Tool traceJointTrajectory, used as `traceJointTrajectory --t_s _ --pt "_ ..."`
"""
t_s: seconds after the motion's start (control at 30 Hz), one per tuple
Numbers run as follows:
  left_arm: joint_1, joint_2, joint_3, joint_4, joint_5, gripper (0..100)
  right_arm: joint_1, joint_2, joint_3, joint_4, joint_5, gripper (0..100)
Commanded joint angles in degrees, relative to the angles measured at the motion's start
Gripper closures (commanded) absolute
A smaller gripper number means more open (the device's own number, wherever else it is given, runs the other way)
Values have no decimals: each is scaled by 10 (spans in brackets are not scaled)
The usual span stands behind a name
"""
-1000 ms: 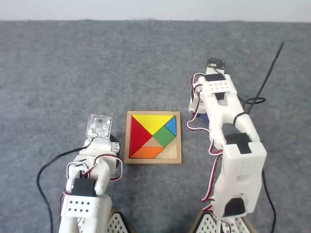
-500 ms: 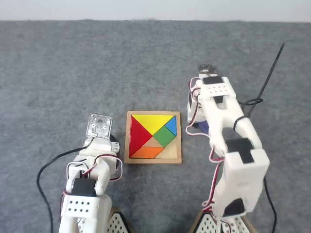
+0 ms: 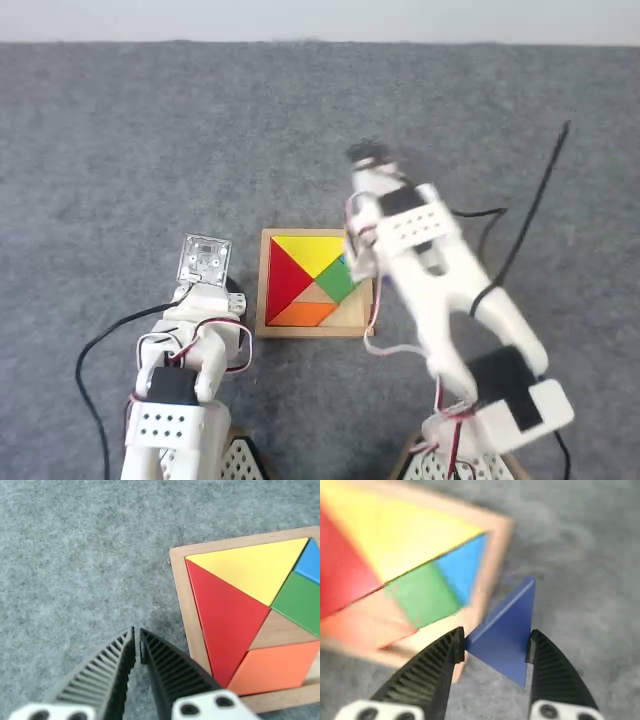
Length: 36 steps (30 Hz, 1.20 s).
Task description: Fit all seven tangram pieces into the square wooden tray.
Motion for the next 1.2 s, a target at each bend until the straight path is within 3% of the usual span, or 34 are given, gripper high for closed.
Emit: traceJointTrajectory --t_s 0.0,0.23,0.47,0.7,1.17 --pt "-2 -8 -5 0 2 986 -47 -50 18 -22 93 832" --pt "-2 -8 -5 0 2 986 -56 -49 18 -23 338 832" --pt "-2 -8 -5 0 2 986 -69 -46 20 -17 516 832" --pt "-2 -8 -5 0 2 986 -130 -46 76 8 709 832" --pt "-2 -8 -5 0 2 986 -131 -46 85 12 891 832"
